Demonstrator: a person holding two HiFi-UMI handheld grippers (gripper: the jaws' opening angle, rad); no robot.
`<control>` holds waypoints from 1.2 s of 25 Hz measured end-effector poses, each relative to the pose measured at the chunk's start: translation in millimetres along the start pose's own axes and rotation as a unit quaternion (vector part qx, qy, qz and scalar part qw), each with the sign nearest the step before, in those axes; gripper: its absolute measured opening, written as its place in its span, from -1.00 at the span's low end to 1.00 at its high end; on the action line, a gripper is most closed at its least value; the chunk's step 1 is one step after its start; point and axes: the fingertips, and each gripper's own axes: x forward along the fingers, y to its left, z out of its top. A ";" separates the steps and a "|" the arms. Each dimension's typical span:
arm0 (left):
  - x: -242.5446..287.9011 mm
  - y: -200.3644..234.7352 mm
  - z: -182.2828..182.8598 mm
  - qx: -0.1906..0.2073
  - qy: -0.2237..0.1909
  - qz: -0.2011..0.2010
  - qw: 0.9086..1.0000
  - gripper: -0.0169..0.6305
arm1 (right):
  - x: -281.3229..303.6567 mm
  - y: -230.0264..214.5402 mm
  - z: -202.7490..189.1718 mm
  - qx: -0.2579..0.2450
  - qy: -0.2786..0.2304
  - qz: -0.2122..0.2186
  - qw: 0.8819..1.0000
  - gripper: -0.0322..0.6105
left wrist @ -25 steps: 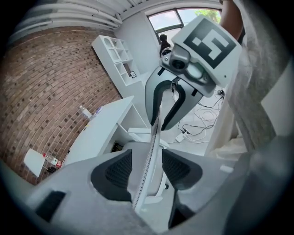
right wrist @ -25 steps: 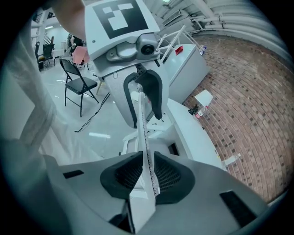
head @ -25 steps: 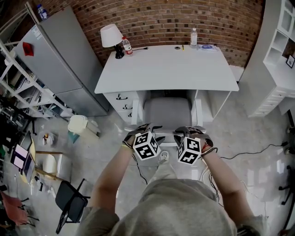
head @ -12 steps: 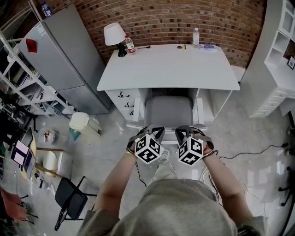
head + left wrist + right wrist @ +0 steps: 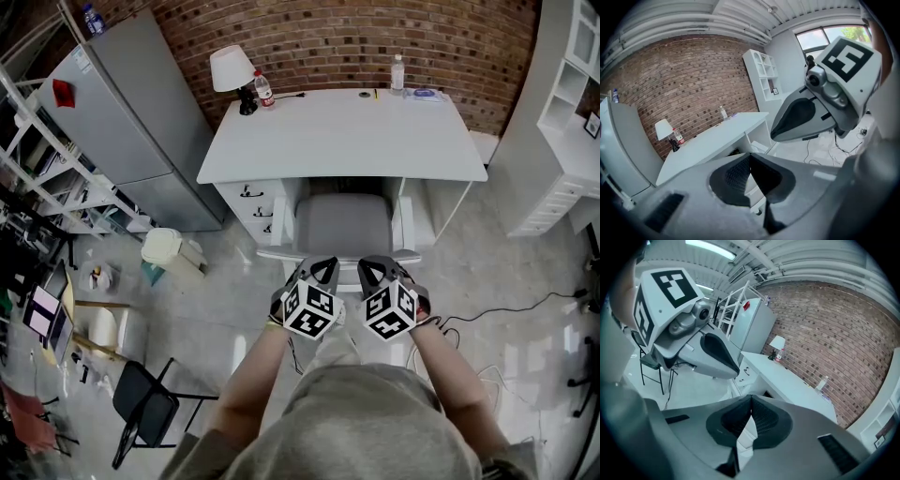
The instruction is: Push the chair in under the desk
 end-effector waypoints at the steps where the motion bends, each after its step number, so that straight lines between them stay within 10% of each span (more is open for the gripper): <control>1: -0.2 -1.0 0.5 -0.011 -0.002 0.003 1.000 -0.92 | -1.7 -1.4 0.4 0.012 -0.004 -0.004 1.000 -0.88; 14: -15.7 -6.9 14.0 -0.093 -0.051 0.039 0.994 -0.92 | -29.7 -16.1 10.6 0.200 -0.069 -0.041 0.977 -0.88; 30: -41.9 -2.5 28.0 -0.157 -0.094 0.064 0.981 -0.92 | -46.9 -14.7 6.4 0.264 -0.103 -0.048 0.958 -0.88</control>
